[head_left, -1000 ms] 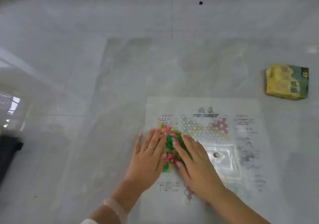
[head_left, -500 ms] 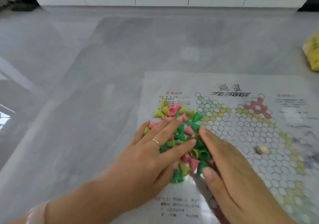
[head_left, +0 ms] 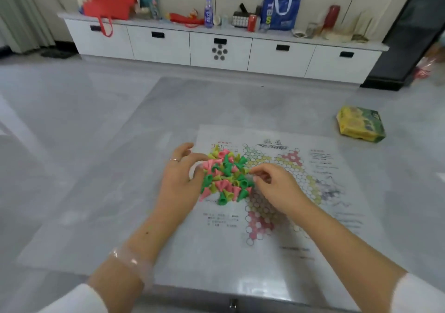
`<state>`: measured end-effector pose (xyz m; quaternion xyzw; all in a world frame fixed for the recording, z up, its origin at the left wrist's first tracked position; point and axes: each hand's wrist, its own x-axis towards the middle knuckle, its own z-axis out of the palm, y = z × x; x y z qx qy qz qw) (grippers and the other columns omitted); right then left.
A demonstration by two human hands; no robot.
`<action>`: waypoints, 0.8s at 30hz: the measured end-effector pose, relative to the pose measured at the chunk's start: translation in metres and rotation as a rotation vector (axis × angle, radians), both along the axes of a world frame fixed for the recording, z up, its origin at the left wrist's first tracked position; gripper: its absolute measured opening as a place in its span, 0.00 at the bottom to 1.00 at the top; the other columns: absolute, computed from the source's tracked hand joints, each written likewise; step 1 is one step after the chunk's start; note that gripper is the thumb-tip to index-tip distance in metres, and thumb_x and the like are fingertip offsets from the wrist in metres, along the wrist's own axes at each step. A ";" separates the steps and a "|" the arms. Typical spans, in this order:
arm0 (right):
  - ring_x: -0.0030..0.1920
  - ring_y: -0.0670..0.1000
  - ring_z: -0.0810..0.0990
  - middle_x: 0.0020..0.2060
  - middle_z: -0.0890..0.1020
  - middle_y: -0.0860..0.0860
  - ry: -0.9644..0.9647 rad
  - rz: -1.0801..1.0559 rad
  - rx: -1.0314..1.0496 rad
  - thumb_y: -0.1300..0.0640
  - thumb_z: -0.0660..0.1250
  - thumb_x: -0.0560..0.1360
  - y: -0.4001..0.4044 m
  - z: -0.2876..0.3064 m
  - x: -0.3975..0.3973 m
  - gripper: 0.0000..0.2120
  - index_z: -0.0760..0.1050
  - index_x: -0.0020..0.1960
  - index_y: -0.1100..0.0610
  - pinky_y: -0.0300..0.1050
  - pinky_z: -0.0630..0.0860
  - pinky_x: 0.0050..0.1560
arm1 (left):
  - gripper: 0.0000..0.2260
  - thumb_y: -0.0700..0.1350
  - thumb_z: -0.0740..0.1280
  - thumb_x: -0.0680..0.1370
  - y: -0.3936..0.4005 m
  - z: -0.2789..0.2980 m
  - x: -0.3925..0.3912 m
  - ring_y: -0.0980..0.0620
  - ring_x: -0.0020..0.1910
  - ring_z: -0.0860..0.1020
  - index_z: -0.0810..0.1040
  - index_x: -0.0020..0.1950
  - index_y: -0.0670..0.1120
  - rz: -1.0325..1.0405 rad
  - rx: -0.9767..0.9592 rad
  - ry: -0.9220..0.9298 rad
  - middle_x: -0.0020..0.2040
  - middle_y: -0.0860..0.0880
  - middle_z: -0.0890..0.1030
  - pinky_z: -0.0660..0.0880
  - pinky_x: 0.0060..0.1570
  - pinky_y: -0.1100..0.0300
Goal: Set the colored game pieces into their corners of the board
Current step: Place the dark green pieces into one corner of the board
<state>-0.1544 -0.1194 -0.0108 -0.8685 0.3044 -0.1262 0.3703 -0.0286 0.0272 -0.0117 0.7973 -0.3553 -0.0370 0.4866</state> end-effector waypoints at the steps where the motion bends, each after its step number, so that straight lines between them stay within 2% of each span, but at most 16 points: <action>1: 0.49 0.45 0.73 0.51 0.75 0.48 0.052 0.044 -0.046 0.59 0.62 0.76 -0.001 0.004 0.001 0.08 0.75 0.54 0.54 0.29 0.66 0.45 | 0.11 0.38 0.58 0.76 0.001 0.008 -0.012 0.55 0.50 0.73 0.77 0.48 0.49 0.094 -0.069 0.141 0.61 0.47 0.72 0.63 0.41 0.81; 2: 0.50 0.46 0.73 0.51 0.75 0.48 0.099 0.086 -0.072 0.59 0.62 0.76 -0.001 0.008 0.001 0.09 0.75 0.55 0.54 0.31 0.67 0.45 | 0.12 0.36 0.57 0.76 0.002 0.014 -0.022 0.56 0.43 0.72 0.76 0.46 0.51 0.167 -0.123 0.262 0.55 0.46 0.73 0.64 0.33 0.80; 4: 0.50 0.48 0.74 0.51 0.75 0.48 0.184 0.164 -0.083 0.57 0.63 0.75 0.001 0.018 0.004 0.11 0.73 0.58 0.53 0.35 0.69 0.46 | 0.13 0.36 0.57 0.76 0.004 0.016 -0.041 0.55 0.37 0.68 0.75 0.43 0.52 0.199 -0.189 0.381 0.47 0.47 0.72 0.65 0.29 0.76; 6: 0.49 0.49 0.75 0.50 0.76 0.50 0.246 0.228 -0.082 0.56 0.64 0.75 0.005 0.026 0.010 0.13 0.72 0.59 0.54 0.36 0.69 0.42 | 0.13 0.36 0.57 0.76 0.004 0.014 -0.055 0.55 0.40 0.70 0.75 0.44 0.52 0.177 -0.229 0.420 0.47 0.48 0.74 0.67 0.33 0.73; 8: 0.48 0.47 0.72 0.52 0.74 0.50 0.307 0.267 -0.117 0.56 0.64 0.75 0.009 0.031 0.016 0.15 0.71 0.61 0.55 0.34 0.66 0.40 | 0.14 0.35 0.57 0.76 0.004 0.011 -0.061 0.57 0.45 0.73 0.75 0.42 0.53 0.168 -0.240 0.414 0.52 0.49 0.74 0.68 0.35 0.75; 10: 0.47 0.46 0.71 0.56 0.75 0.51 0.338 0.266 -0.152 0.58 0.65 0.74 0.010 0.031 0.022 0.16 0.71 0.62 0.56 0.33 0.65 0.39 | 0.16 0.35 0.56 0.77 0.002 0.011 -0.061 0.59 0.45 0.74 0.74 0.41 0.54 0.148 -0.224 0.414 0.52 0.50 0.73 0.68 0.34 0.78; 11: 0.47 0.47 0.70 0.57 0.74 0.52 0.353 0.258 -0.160 0.58 0.65 0.74 0.010 0.031 0.025 0.17 0.71 0.62 0.56 0.34 0.66 0.41 | 0.15 0.35 0.56 0.77 0.000 0.011 -0.059 0.59 0.46 0.74 0.74 0.41 0.55 0.144 -0.226 0.424 0.52 0.50 0.74 0.70 0.37 0.76; 14: 0.49 0.49 0.71 0.57 0.75 0.52 0.424 0.230 -0.198 0.59 0.66 0.72 0.012 0.028 0.035 0.16 0.72 0.60 0.56 0.40 0.69 0.49 | 0.14 0.37 0.57 0.76 -0.006 0.013 -0.048 0.53 0.49 0.77 0.77 0.41 0.54 0.182 -0.265 0.476 0.49 0.50 0.77 0.75 0.45 0.60; 15: 0.49 0.49 0.72 0.56 0.75 0.52 0.432 0.216 -0.211 0.60 0.66 0.72 0.013 0.026 0.038 0.14 0.73 0.58 0.57 0.40 0.70 0.49 | 0.14 0.37 0.57 0.75 -0.009 0.015 -0.045 0.53 0.48 0.77 0.77 0.41 0.53 0.193 -0.300 0.530 0.47 0.50 0.78 0.75 0.44 0.61; 18: 0.49 0.50 0.74 0.54 0.77 0.53 0.427 0.181 -0.230 0.62 0.65 0.72 0.015 0.025 0.043 0.11 0.74 0.55 0.59 0.39 0.71 0.47 | 0.13 0.34 0.55 0.76 -0.011 0.024 -0.039 0.56 0.38 0.77 0.76 0.41 0.48 0.189 -0.460 0.808 0.41 0.50 0.78 0.74 0.29 0.70; 19: 0.48 0.50 0.74 0.53 0.77 0.53 0.419 0.172 -0.220 0.63 0.65 0.72 0.015 0.025 0.044 0.10 0.73 0.54 0.59 0.38 0.70 0.47 | 0.13 0.34 0.55 0.76 -0.011 0.027 -0.037 0.56 0.38 0.77 0.76 0.42 0.47 0.177 -0.520 0.902 0.41 0.50 0.78 0.74 0.29 0.69; 21: 0.47 0.50 0.73 0.53 0.77 0.53 0.397 0.156 -0.209 0.63 0.65 0.72 0.017 0.025 0.043 0.10 0.74 0.53 0.59 0.38 0.70 0.47 | 0.11 0.37 0.56 0.77 -0.009 0.030 -0.032 0.54 0.40 0.77 0.76 0.44 0.46 0.152 -0.625 1.035 0.41 0.50 0.78 0.75 0.35 0.65; 24: 0.48 0.49 0.72 0.53 0.77 0.53 0.367 0.133 -0.218 0.63 0.66 0.72 0.018 0.025 0.040 0.10 0.74 0.53 0.58 0.38 0.69 0.47 | 0.08 0.39 0.57 0.77 -0.008 0.033 -0.031 0.53 0.40 0.77 0.76 0.45 0.46 0.131 -0.694 1.107 0.41 0.50 0.79 0.72 0.40 0.62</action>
